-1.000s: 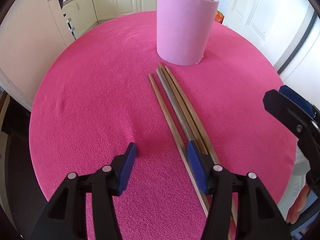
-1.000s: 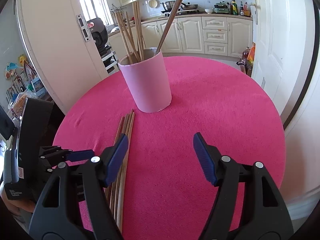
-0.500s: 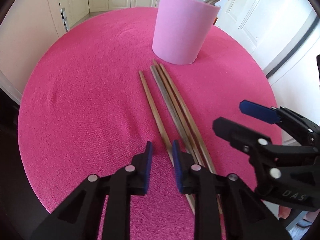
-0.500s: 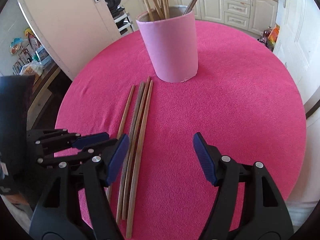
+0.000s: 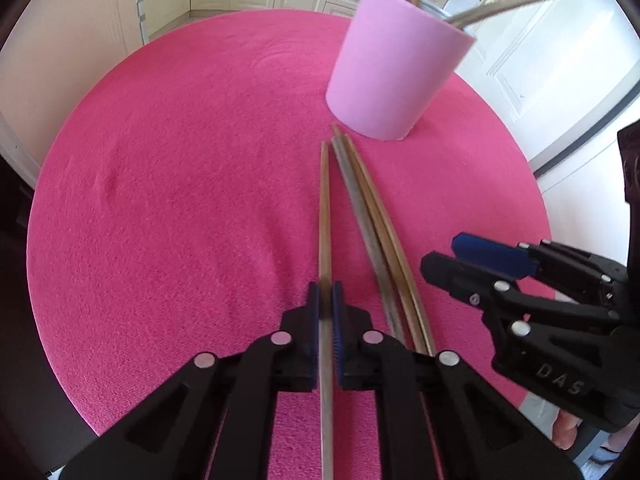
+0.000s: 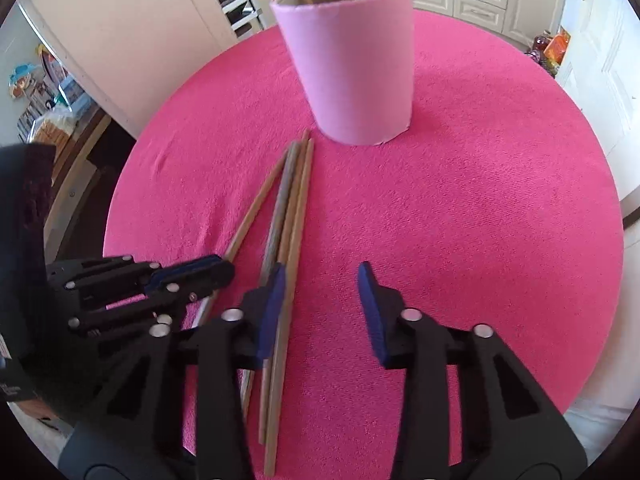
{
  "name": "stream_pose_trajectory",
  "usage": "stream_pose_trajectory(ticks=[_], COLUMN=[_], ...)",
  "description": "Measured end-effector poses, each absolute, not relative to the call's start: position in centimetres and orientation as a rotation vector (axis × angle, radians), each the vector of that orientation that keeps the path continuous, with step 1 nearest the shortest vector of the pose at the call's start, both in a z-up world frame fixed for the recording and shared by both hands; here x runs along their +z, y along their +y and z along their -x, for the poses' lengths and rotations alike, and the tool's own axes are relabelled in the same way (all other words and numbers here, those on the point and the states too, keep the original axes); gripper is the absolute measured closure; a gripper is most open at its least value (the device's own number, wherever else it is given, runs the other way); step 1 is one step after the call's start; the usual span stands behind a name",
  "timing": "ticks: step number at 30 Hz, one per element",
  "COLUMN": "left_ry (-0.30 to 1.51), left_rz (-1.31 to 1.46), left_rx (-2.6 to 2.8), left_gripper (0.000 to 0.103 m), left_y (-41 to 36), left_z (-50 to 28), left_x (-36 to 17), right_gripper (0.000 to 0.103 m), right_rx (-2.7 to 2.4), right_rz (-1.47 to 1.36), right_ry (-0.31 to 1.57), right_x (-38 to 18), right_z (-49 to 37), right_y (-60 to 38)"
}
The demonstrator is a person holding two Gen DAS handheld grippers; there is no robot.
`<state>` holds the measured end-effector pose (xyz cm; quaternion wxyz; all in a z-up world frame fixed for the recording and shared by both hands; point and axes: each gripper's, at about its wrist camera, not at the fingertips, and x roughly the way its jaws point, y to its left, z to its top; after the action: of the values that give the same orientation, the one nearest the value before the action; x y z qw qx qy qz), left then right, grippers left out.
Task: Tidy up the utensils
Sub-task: 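Close the left tool on a chopstick while the right tool grasps another, then lift both held chopsticks upright over the pink cup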
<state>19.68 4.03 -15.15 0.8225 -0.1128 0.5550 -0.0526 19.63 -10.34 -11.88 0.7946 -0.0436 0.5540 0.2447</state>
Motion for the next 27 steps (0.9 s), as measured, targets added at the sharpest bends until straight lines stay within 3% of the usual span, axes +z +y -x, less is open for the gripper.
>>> stream_pose_trajectory(ticks=[11, 18, 22, 24, 27], left_ry=[1.176, 1.177, 1.178, 1.174, 1.160], left_rz=[0.262, 0.260, 0.274, 0.277, 0.308], left_rx=[-0.112, -0.106, -0.115, -0.117, -0.123], left_gripper=[0.096, 0.096, 0.096, 0.096, 0.096], left_y=[5.3, 5.2, 5.5, 5.7, 6.2], left_z=[-19.5, -19.9, -20.0, -19.9, -19.6], left_x=[-15.6, -15.6, -15.6, -15.7, -15.7], right_gripper=[0.079, 0.080, 0.086, 0.095, 0.096], right_rx=[0.460, 0.470, 0.455, 0.464, 0.486], right_rz=[0.202, 0.259, 0.304, 0.279, 0.222], right_ry=[1.202, 1.227, 1.190, 1.178, 1.156], right_x=[-12.4, -12.9, -12.8, -12.7, -12.3], right_z=[-19.9, -20.0, -19.9, -19.9, -19.9], right_y=[-8.6, -7.2, -6.5, -7.0, -8.2])
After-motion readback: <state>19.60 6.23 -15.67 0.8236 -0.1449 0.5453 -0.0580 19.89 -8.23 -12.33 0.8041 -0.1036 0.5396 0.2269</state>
